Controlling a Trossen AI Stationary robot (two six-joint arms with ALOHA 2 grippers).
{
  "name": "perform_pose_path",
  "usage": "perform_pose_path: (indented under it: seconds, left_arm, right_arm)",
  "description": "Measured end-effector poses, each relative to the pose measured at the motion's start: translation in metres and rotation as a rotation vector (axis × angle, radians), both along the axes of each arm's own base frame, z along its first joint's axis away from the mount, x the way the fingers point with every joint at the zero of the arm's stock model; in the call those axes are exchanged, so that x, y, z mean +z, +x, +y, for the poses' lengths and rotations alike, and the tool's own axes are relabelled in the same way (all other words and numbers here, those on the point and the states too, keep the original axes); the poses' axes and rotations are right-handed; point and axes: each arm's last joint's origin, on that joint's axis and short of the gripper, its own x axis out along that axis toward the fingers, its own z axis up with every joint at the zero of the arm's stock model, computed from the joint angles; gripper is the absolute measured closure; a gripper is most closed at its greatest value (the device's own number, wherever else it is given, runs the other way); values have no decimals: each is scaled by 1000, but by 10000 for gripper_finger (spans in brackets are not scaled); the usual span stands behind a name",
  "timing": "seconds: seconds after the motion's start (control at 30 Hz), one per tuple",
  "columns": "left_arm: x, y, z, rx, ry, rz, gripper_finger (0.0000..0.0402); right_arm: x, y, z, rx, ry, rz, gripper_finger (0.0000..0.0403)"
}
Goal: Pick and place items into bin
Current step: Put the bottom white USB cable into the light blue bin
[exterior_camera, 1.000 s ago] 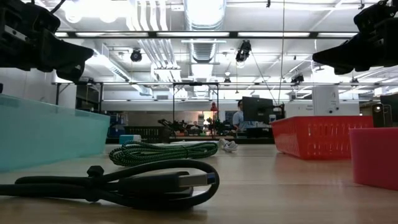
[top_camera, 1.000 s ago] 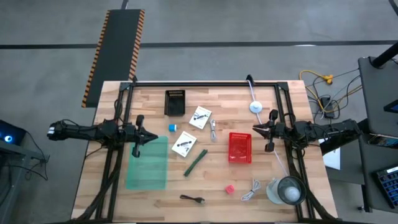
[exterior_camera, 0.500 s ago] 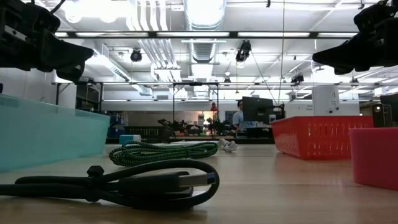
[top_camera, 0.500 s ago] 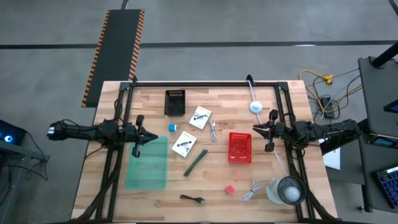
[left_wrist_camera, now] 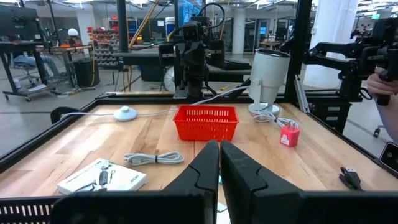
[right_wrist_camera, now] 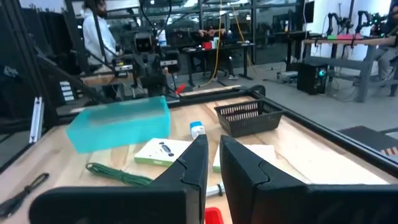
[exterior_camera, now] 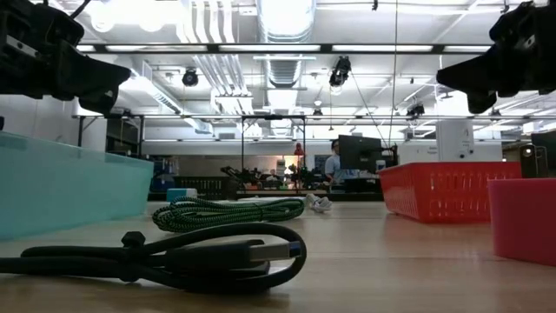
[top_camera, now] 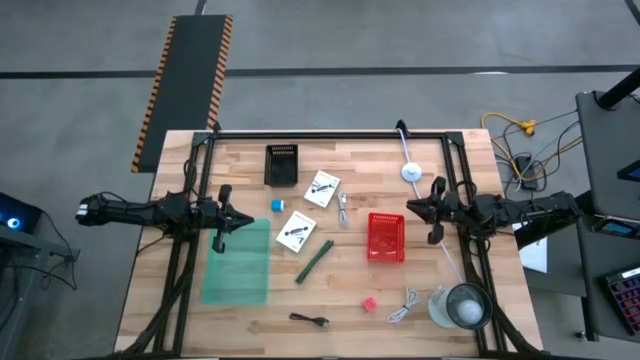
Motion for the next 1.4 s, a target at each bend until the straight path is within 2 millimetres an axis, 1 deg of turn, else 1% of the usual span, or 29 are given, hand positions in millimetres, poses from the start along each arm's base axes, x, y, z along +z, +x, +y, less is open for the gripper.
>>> perform_pose_path:
  seconds: [0.07,0.2,0.33,0.53,0.63,0.77,0.9,0.97,1.03,1.13,1.27,1.4]
  left_arm:
    - [0,0,0,1,1,0,402]
    - [0,0,1,22,42,-1,402]
    - [2,0,1,25,79,-19,402]
    - [12,0,1,37,421,-133,402]
    - [19,-1,1,62,511,-204,402]
    - [24,-1,2,95,513,-242,402]
    - [24,0,6,246,498,-200,396]
    - [24,1,8,307,473,-174,380]
    - [24,3,8,321,450,-150,356]
    - [27,6,8,321,433,-172,309]
    - [25,11,7,314,440,-146,249]
    - [28,15,7,321,432,-177,214]
  right_arm:
    - [0,0,0,-1,-28,4,371]
    - [1,0,0,-3,-141,19,371]
    - [6,0,0,-10,-200,-19,371]
    - [16,-2,0,-35,-340,-95,371]
    - [19,-2,0,-46,-381,-115,371]
    - [25,-2,0,-69,-445,-155,371]
    - [30,0,1,-73,-533,-179,363]
    - [30,3,1,-65,-552,-179,350]
    - [31,6,2,-75,-561,-176,330]
    - [33,11,2,-89,-568,-189,289]
    - [33,19,4,-95,-621,-178,232]
    - [37,23,4,-114,-615,-233,198]
